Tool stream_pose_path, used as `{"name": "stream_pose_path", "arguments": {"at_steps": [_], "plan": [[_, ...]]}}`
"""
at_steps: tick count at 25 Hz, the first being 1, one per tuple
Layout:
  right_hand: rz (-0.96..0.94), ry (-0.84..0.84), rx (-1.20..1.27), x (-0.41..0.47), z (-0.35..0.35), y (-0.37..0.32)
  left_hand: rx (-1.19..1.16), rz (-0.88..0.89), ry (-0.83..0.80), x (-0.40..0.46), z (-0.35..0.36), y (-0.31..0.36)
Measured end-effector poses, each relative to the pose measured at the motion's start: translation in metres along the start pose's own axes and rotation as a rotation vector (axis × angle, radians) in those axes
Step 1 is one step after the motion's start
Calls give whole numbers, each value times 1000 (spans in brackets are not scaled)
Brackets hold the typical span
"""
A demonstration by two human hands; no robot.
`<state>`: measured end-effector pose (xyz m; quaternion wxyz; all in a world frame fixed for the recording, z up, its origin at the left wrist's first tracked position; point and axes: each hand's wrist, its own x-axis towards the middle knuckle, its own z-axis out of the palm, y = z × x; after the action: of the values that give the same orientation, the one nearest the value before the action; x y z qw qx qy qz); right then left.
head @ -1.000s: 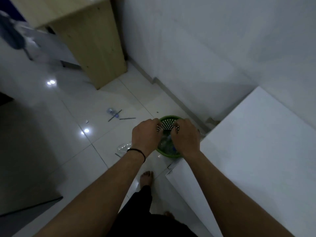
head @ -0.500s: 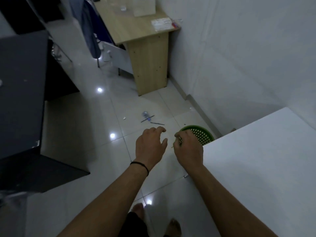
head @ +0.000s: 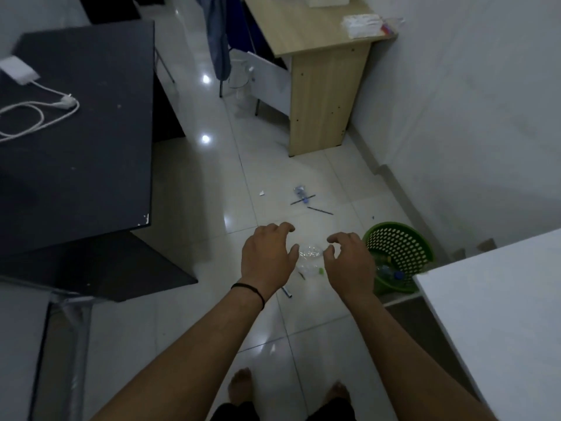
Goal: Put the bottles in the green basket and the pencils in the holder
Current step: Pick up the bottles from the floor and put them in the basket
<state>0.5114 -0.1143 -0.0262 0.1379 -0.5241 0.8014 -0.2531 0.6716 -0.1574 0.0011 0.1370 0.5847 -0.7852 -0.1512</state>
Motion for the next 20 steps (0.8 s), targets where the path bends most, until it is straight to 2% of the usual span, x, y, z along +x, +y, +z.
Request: {"name": "stream_pose_path", "arguments": {"at_steps": [5, 11, 16, 20], "plan": [[164, -11, -18, -6, 64, -9, -36, -48, -105, 0, 26, -69], [219, -120, -72, 5, 158, 29, -50, -65, -185, 11, 111, -118], [206, -176, -105, 45, 259, 99, -65, -126, -221, 48, 232, -155], [187, -211, -135, 72, 342, 186, -47, -120, -270, 78, 351, -181]]}}
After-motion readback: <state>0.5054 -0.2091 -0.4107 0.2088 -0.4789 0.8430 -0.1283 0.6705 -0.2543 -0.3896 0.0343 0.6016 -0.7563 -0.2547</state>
